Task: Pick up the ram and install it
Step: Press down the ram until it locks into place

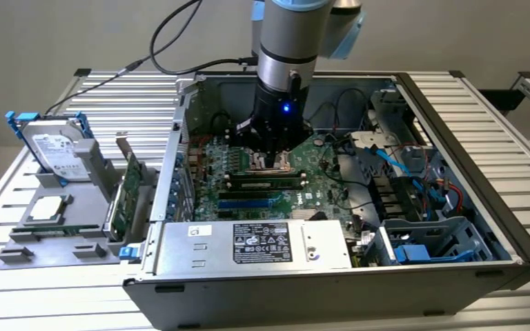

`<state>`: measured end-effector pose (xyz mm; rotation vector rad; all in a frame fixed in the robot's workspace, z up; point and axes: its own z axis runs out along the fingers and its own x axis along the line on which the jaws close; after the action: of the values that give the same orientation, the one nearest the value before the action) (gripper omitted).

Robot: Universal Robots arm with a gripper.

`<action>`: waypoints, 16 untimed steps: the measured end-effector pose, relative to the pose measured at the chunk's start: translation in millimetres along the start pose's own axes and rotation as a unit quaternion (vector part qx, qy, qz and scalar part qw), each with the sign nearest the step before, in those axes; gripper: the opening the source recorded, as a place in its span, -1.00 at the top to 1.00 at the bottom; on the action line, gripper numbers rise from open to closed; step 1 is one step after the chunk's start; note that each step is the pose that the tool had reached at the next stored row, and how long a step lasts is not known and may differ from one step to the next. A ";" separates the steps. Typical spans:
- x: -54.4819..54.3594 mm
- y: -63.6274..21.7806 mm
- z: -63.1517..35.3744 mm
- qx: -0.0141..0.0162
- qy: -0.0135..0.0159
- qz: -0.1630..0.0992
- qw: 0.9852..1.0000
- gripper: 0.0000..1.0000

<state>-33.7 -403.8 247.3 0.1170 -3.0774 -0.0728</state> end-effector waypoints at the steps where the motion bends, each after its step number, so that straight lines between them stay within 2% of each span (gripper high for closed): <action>1: 0.1 -0.5 -0.5 0.000 0.000 0.002 1.000 0.79; 16: 2.6 -24.9 -13.5 0.000 0.000 0.009 1.000 0.79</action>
<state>-33.6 -429.4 259.7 0.0899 -3.0787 -0.0735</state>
